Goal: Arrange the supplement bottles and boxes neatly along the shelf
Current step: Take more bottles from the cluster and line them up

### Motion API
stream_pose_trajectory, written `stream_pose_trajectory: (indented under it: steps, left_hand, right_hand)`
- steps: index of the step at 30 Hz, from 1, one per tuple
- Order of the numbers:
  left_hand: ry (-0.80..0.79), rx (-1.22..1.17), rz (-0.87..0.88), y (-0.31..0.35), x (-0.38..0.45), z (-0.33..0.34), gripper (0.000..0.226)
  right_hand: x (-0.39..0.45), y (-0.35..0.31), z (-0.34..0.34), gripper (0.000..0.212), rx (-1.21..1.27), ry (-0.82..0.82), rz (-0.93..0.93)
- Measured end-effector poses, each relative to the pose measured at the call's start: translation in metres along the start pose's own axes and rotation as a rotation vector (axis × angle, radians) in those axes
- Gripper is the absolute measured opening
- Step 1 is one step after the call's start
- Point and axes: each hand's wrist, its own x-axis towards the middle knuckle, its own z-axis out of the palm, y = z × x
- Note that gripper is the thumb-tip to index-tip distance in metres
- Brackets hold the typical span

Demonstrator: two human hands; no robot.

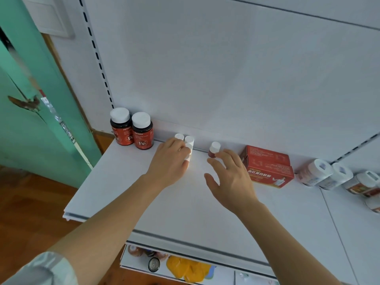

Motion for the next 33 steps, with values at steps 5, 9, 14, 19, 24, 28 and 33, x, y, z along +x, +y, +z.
stream_pose_trajectory:
  steps: [5, 9, 14, 19, 24, 28, 33]
  left_hand:
    - [0.001, -0.040, -0.004, 0.000, 0.001, 0.001, 0.018]
    - [-0.026, -0.068, -0.015, -0.001, 0.001, 0.000, 0.022]
    - [0.013, -0.089, -0.002, 0.001, 0.001, -0.007, 0.031]
    - [0.036, -0.060, 0.037, 0.019, 0.004, -0.011, 0.041]
    - [0.072, -0.080, 0.099, 0.058, 0.008, -0.009, 0.046]
    - [0.039, -0.117, 0.121, 0.108, 0.008, -0.007, 0.055]
    - [0.012, -0.131, 0.215, 0.182, 0.008, -0.012, 0.059]
  right_hand:
    - [0.002, 0.004, 0.002, 0.035, 0.004, 0.003, 0.000]
    - [0.004, 0.007, 0.001, 0.038, -0.019, 0.022, 0.000]
    - [0.003, 0.006, -0.002, 0.050, -0.106, -0.067, 0.078]
    - [-0.009, 0.004, -0.012, 0.055, -0.164, -0.072, 0.145]
    - [-0.034, 0.012, -0.028, 0.059, -0.214, -0.112, 0.257]
    - [-0.071, 0.029, -0.049, 0.061, -0.240, -0.085, 0.329]
    - [-0.120, 0.063, -0.086, 0.066, -0.302, -0.065, 0.472]
